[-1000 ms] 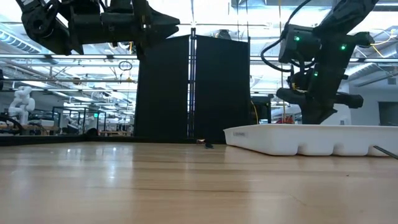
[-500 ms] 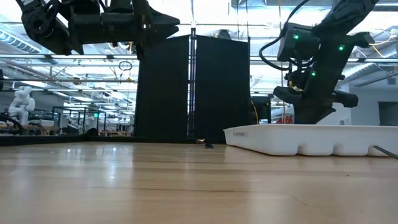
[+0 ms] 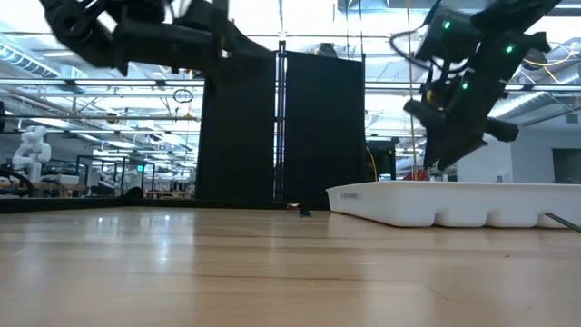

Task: Sort silverware
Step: Put the blue fork into the utensil organizer

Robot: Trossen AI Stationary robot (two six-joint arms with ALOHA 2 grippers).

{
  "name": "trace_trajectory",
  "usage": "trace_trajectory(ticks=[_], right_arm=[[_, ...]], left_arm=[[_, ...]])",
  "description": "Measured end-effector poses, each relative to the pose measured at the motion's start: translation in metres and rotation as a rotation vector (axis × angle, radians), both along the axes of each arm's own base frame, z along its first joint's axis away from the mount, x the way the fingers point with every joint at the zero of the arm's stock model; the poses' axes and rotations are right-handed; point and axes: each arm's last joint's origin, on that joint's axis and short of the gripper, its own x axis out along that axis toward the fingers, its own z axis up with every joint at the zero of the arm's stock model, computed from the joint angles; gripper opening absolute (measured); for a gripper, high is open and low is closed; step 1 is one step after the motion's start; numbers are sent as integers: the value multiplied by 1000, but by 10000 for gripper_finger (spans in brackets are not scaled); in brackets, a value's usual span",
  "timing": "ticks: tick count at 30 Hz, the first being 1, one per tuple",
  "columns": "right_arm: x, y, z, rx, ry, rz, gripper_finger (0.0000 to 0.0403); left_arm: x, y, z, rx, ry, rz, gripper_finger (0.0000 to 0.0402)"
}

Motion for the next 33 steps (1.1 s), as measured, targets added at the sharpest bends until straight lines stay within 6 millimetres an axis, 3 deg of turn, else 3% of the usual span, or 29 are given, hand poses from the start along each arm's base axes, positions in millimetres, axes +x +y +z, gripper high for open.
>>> trace_trajectory(ticks=[7,11,15,25,33], right_arm=[[-8,16,20,-31,-88,125,123],[-11,28,25,-29,-119,186,123],[-13,38,26,-24,-112,239,123],[-16,53,23,-56,-40,374,123],[-25,59,20,-56,52,424,123]], left_arm=[[31,10,-5,-110,378,219,95],[56,28,-8,-221,513,279,95],[78,54,-25,-362,598,374,95],[112,124,-69,-770,616,385,95],[134,130,-46,-762,762,499,95]])
